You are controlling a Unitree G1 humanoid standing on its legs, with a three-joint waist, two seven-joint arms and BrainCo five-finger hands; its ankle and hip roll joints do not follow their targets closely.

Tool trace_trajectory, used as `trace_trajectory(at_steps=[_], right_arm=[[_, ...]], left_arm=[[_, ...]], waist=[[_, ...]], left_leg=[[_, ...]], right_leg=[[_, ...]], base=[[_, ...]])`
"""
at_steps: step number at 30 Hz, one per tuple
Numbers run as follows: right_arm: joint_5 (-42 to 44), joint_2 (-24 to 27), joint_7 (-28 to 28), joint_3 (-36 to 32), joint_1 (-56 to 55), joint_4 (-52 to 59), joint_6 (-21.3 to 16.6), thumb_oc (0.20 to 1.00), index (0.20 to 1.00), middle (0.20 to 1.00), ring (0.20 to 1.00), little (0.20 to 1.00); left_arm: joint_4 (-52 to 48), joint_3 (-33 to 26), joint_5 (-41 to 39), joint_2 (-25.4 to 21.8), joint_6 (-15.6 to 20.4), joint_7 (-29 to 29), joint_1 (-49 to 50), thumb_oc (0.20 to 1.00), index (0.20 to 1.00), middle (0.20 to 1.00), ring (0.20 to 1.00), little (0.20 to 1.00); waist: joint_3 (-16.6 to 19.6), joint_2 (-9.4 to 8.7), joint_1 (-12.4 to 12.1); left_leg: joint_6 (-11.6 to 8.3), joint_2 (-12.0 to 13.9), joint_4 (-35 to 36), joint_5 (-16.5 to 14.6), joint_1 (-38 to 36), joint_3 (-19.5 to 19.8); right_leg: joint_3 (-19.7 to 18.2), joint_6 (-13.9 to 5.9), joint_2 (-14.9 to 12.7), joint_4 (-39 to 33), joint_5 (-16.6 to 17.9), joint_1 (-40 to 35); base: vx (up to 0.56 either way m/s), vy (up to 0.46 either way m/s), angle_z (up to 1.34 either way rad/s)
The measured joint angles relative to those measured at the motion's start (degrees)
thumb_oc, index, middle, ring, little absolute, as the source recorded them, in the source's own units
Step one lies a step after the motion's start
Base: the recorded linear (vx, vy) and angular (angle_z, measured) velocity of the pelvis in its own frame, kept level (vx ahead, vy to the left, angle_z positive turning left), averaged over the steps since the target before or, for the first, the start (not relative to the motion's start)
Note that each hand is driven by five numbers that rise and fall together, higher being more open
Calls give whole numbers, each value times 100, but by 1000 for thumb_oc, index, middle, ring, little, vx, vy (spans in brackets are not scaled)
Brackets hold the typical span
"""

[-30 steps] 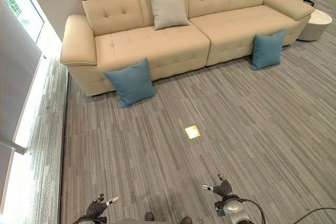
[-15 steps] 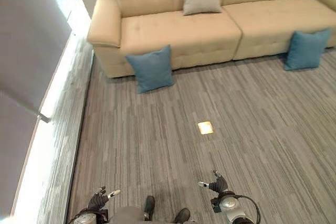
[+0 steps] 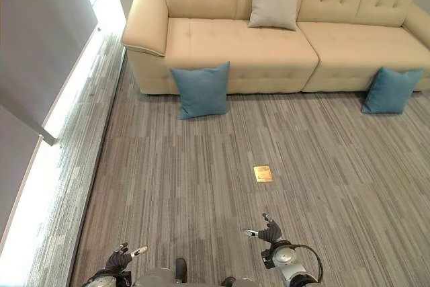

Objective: Pick up all the scattered cushions and arrange them neatly on the sofa.

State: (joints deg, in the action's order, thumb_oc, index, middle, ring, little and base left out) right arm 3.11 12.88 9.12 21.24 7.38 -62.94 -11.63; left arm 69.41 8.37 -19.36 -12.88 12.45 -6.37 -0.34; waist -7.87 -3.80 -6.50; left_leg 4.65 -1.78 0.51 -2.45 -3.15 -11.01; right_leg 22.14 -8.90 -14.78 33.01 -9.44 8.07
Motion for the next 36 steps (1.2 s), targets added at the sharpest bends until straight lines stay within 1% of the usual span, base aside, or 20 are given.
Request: trace_trajectory(at_steps=[2,4,8,9,10,11,12,13,14,15,16,19,21,23,26,29,30,32,34,36], right_arm=[[2,-57,-13,6,-18,144,1,1000,1000,1000,1000,1000],[6,-57,-12,6,-6,257,0,1000,1000,1000,1000,1000],[10,-64,-17,6,-4,245,28,1000,1000,1000,1000,1000],[10,-66,-22,4,-20,236,45,1000,1000,1000,1000,1000],[20,-43,-22,-38,-42,219,56,1000,1000,1000,1000,1000],[32,17,-24,-44,-44,187,61,1000,1000,1000,1000,1000],[96,65,-21,-60,-4,217,62,1000,1000,1000,1000,1000],[166,90,-11,-82,-43,295,64,1000,1000,1000,1000,1000],[219,105,-9,-76,-36,313,63,1000,1000,1000,1000,1000],[236,112,5,-65,46,263,56,1000,1000,1000,1000,1000],[263,53,22,-29,255,15,37,1000,1000,1000,1000,1000],[346,47,13,2,432,-11,52,1000,1000,1000,1000,1000],[347,54,14,23,351,-30,58,1000,1000,1000,1000,1000],[347,10,10,179,307,-120,58,1000,1000,1000,1000,1000],[345,-316,4,190,138,-195,60,1000,1000,1000,1000,1000],[343,-340,-7,206,78,-168,59,1000,1000,1000,1000,1000],[342,-300,-3,225,95,59,61,1000,1000,1000,1000,1000],[337,-280,-25,250,81,152,67,1000,1000,1000,1000,1000],[336,-231,-46,217,145,306,54,1000,1000,1000,1000,1000],[337,-204,-48,206,157,400,54,1000,1000,1000,1000,1000]], left_arm=[[-1,3,-1,-50,-3,-2,-60,1000,1000,1000,1000,1000],[0,9,-1,-75,-42,-5,-83,1000,1000,1000,1000,1000],[-1,2,-27,11,-46,-13,-136,1000,1000,1000,1000,1000],[-1,10,-26,14,-46,-13,-110,1000,1000,1000,1000,1000],[-2,49,-26,50,-49,-13,-56,1000,1000,1000,1000,1000],[-10,72,-27,117,-52,-9,-30,1000,1000,1000,1000,1000],[-6,61,-38,152,-55,-9,-43,1000,1000,1000,1000,1000],[-7,47,-63,143,-61,-15,-190,1000,1000,1000,1000,1000],[-17,57,-109,130,-55,-3,-254,1000,1000,1000,1000,1000],[-69,39,-228,138,-44,-11,-318,1000,1000,1000,1000,1000],[-69,30,-255,101,-38,-15,-523,1000,1000,1000,1000,1000],[-150,20,-269,119,-48,-16,-583,1000,1000,1000,1000,1000],[-164,-11,-248,87,-49,-15,-529,1000,1000,1000,1000,1000],[-164,-50,-251,19,-29,-16,-549,1000,1000,1000,1000,1000],[18,-222,-247,-215,-89,-20,-413,1000,1000,1000,1000,1000],[-3,-151,-242,-194,-85,-6,-421,1000,1000,1000,1000,1000],[7,-134,-238,-163,-100,-10,-554,1000,1000,1000,1000,1000],[-95,104,-216,-171,-52,-7,-628,1000,1000,1000,1000,1000],[-33,111,-199,-135,-81,-20,-613,1000,1000,1000,1000,1000],[-10,130,-196,-112,-97,-17,-476,1000,1000,1000,1000,1000]], waist=[[25,-78,22],[-13,-80,108],[-61,-126,162],[-46,-190,215],[-65,-136,253],[-43,-6,249],[-65,48,240],[-92,-118,350],[-91,-272,346],[-103,-314,163],[-146,-410,-4],[-180,-424,-14],[-241,-463,72],[-216,-500,-46],[-15,-853,0],[3,-641,4],[-53,-488,167],[-63,-255,193],[-57,-174,244],[-24,-90,312]], left_leg=[[-11,-34,117,11,-36,115],[-53,-32,157,18,-31,237],[-109,-18,209,-121,-56,613],[-130,-9,239,-122,-174,743],[-256,96,252,-193,-304,927],[-393,293,233,-229,-390,1004],[-559,436,-123,-297,-226,1060],[-736,369,-946,-298,219,1078],[-872,345,-1896,-324,699,854],[-939,457,-2832,-282,1162,663],[-1212,679,-3674,-255,1699,469],[-1008,713,-1401,-23,1918,52],[-1025,562,-235,568,2036,-276],[-1054,619,-135,832,2130,-241],[-156,282,-378,901,1679,-348],[98,213,8,709,988,-389],[239,20,37,523,636,-329],[162,-113,109,304,347,-259],[200,-217,216,157,75,-261],[91,-321,279,91,-155,-224]], right_leg=[[-606,-53,264,-650,-33,188],[-822,25,454,-1488,125,280],[-778,24,449,-2601,905,453],[-676,109,447,-2755,1011,302],[-658,262,552,-2926,1354,14],[-564,356,748,-3099,1301,-206],[-350,438,886,-3384,1272,-479],[-85,464,821,-3622,1237,-672],[38,653,814,-3813,1315,-780],[17,955,890,-3830,1217,-879],[12,1043,947,-3855,1096,-968],[93,888,1150,-3825,842,-1149],[251,713,1237,-3861,483,-1465],[214,739,1385,-3827,323,-1757],[55,362,988,-3359,7,-2047],[15,33,524,-1289,14,-1411],[-367,-400,189,526,38,-502],[-384,-365,106,559,14,227],[-400,-337,58,273,41,596],[-352,-123,58,-828,259,842]], base=[[139,-12,29],[170,-49,31],[300,-72,44],[277,-101,89],[351,-200,76],[298,-217,75],[257,-237,99],[164,-198,117],[175,-157,82],[207,-111,11],[230,-15,-6],[319,27,3],[288,34,19],[344,156,-25],[294,227,-41],[259,264,-13],[235,157,33],[338,117,36],[259,19,3],[221,-23,20]])
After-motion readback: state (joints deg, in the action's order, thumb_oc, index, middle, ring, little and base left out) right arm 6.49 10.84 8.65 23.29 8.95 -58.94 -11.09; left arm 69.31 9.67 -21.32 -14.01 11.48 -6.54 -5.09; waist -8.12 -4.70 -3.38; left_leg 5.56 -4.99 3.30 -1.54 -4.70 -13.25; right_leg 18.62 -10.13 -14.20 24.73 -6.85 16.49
